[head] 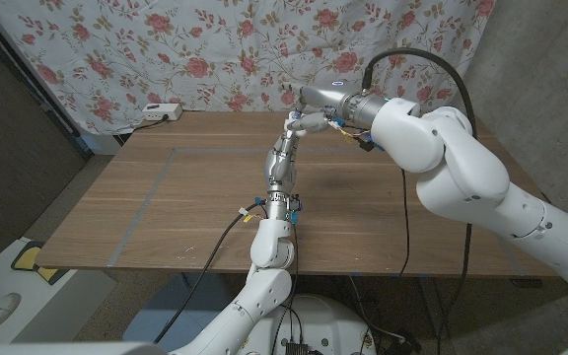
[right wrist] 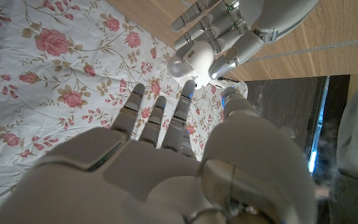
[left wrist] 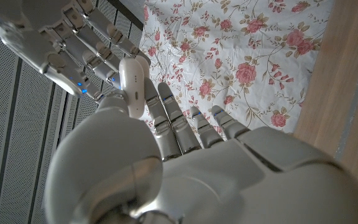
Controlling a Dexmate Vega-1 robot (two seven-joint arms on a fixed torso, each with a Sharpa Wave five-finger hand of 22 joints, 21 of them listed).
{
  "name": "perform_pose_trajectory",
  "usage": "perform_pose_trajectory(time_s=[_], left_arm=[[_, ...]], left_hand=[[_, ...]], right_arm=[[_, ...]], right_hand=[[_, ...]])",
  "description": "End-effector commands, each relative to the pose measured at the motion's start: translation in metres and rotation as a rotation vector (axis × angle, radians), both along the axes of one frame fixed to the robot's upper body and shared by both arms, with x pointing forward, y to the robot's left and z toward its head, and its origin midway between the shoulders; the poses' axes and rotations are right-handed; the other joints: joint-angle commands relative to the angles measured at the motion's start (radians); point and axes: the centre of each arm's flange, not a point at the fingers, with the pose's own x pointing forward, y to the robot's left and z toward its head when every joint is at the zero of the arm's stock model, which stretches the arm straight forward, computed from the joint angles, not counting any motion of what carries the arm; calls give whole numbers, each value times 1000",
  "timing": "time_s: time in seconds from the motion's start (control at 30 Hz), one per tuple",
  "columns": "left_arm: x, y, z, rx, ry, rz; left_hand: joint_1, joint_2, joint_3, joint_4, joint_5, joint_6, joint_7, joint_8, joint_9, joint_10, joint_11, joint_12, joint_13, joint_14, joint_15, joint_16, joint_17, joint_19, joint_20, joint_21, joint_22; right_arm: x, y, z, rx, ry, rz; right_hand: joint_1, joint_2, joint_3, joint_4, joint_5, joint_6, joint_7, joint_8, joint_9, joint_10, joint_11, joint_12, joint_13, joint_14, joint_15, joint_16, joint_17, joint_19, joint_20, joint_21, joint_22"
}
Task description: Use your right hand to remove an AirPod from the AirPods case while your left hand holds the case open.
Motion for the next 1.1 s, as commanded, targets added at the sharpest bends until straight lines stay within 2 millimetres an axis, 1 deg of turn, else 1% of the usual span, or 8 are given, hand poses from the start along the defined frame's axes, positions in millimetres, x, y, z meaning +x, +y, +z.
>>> perform_pose_trajectory(time_s=[0.03, 0.33, 0.5, 0.6, 0.7, 0.83, 1.0, 1.1], left_arm=[[4, 2, 0, 1, 1, 3], [7, 2, 0, -16, 3, -23], [8, 4, 0, -13, 2, -17], [8, 5, -1, -10, 6, -13], [10, 5, -1, -23, 5, -34], [9, 7, -1, -18, 7, -15], [11, 7, 0, -13, -4, -45], [10, 7, 2, -1, -18, -43]], left_hand=[[13, 3, -2, 5, 8, 37, -36, 4, 57, 9, 0, -3, 4, -7, -9, 6, 3, -1, -3, 0, 3], [14, 4, -5, 9, 8, 39, -34, 5, 57, 10, 0, -4, 6, -7, -9, 6, 3, -1, -3, 0, 3], [14, 4, -6, 10, 8, 39, -37, 5, 57, 11, 0, -5, 7, -8, -9, 5, 3, -1, -4, 0, 3], [15, 4, -6, 10, 9, 39, -37, 5, 57, 11, 0, -5, 7, -8, -9, 5, 3, -1, -4, 0, 3], [15, 5, -7, 12, 8, 39, -36, 5, 57, 12, 0, -5, 8, -8, -9, 6, 3, -1, -5, 0, 3], [15, 5, -8, 13, 8, 38, -36, 4, 58, 12, 0, -6, 9, -8, -9, 5, 3, -1, -6, 0, 3], [15, 5, -9, 15, 8, 38, -37, 5, 58, 12, 0, -7, 9, -9, -9, 5, 3, 0, -6, 0, 3], [16, 5, -10, 15, 8, 36, -37, 4, 58, 12, 0, -7, 10, -9, -9, 5, 3, 0, -6, 0, 3]], right_arm=[[5, -1, 1, -14, -24, -36], [10, -5, 1, -10, -24, -50], [13, -5, -1, -12, -12, -48], [14, -5, -1, -5, -7, -38], [14, -4, -2, -8, -11, -35], [17, -4, -3, -14, 1, -42], [19, -4, -3, -31, -1, -47], [19, -4, -3, -35, -4, -46]], right_hand=[[-15, 1, 3, 8, 12, 5, 5, 9, 3, 6, 10, -1, -1, 6, 1, -2, 2, 10, 3, 8, 2], [-33, -2, 1, 14, 23, 13, 6, 11, 2, 21, 14, 2, 0, 14, -3, 0, 2, 12, 4, 7, 2], [-40, -3, 2, 15, 30, 25, 11, 14, 2, 30, 10, 3, 1, 20, -7, 1, 2, 16, 3, 7, 1], [-44, -4, 3, 15, 35, 31, 13, 15, 2, 46, 4, 8, 1, 27, -13, 2, 1, 17, 0, 7, 1], [-44, -4, 5, 13, 38, 34, 11, 16, 2, 49, 0, 8, 2, 28, -16, 2, 0, 18, -1, 7, 1], [-45, -6, 7, 11, 42, 36, 11, 16, 2, 54, -5, 9, 2, 31, -21, 1, -1, 16, 0, 5, 1], [-50, -7, 7, 12, 46, 39, 10, 16, 2, 54, -5, 7, 1, 31, -23, 0, -2, 15, 0, 5, 1], [-49, -7, 10, 10, 50, 40, 6, 15, 1, 50, -9, 2, -1, 27, -27, -3, -2, 11, -5, 3, 1]])
